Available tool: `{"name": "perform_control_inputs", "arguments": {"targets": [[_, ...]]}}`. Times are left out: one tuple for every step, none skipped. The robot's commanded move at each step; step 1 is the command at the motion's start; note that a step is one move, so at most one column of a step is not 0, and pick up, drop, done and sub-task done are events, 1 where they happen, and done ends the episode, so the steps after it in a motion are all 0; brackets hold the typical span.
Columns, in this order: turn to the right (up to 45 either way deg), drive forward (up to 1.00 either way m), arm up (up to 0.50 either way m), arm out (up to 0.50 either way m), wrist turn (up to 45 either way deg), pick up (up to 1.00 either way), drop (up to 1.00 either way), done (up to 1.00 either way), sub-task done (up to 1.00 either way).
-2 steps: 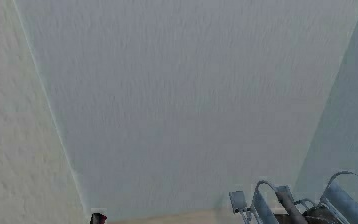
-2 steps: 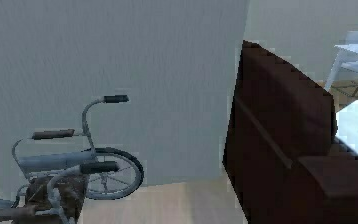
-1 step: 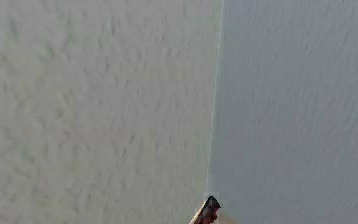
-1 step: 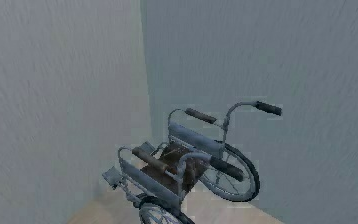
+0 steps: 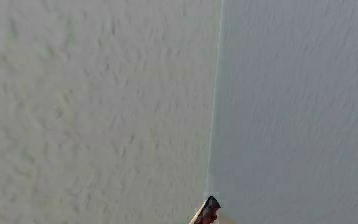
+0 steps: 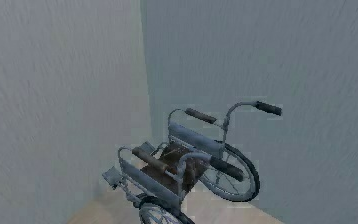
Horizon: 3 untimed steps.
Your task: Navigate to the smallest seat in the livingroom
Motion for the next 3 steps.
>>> {"name": "perform_control_inputs", "arguments": {"targets": [[-45.0,0.0,0.0,0.0,0.0,0.0,0.0,0.0,0.0],[-45.0,0.0,0.0,0.0,0.0,0.0,0.0,0.0,0.0],[-45.0,0.0,0.0,0.0,0.0,0.0,0.0,0.0,0.0]]}}
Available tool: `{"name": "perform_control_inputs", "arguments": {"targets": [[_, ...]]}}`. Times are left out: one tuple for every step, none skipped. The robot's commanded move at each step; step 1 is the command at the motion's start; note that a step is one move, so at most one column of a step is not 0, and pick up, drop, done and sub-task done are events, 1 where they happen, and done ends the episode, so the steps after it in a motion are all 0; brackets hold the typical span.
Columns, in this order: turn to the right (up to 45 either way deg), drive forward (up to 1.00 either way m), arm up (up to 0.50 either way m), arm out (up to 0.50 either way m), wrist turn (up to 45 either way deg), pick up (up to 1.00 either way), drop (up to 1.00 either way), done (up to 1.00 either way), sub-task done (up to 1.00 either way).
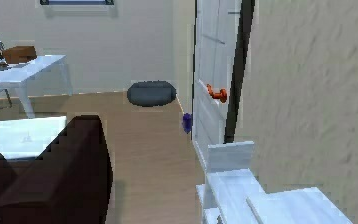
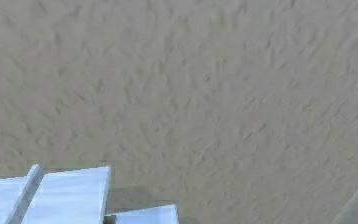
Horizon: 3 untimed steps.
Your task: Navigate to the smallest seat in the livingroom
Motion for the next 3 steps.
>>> {"name": "perform_control_inputs", "arguments": {"targets": [[-12.0,0.0,0.0,0.0,0.0,0.0,0.0,0.0,0.0],[0.0,1.0,0.0,0.0,0.0,0.0,0.0,0.0,0.0],[-3.0,0.0,0.0,0.0,0.0,0.0,0.0,0.0,0.0]]}}
